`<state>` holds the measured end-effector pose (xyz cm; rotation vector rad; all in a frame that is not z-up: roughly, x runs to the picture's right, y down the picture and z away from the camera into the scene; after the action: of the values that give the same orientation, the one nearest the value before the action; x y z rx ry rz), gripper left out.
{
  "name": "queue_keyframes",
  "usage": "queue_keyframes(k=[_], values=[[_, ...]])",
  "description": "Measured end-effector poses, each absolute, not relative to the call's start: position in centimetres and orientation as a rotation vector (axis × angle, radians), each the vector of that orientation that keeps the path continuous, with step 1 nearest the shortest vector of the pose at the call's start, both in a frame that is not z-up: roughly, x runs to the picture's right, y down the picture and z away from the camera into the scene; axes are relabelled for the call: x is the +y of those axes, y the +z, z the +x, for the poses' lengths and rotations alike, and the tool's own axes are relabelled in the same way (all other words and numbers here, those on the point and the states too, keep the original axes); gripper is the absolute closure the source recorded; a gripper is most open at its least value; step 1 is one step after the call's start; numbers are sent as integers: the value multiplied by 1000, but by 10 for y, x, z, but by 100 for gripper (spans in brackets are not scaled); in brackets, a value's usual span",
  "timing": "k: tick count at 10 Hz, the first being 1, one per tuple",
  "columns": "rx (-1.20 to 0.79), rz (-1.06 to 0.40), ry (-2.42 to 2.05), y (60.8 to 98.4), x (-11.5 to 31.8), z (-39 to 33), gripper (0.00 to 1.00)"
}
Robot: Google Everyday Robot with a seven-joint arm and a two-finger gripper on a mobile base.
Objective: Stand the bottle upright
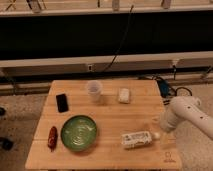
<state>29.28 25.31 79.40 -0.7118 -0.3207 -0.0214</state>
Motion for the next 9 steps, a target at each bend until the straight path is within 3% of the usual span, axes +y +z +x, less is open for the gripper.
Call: queue_keyframes(k=[3,9], values=[[-354,-727,-7,800,259,287,25],[-378,-737,12,798,258,285,86]])
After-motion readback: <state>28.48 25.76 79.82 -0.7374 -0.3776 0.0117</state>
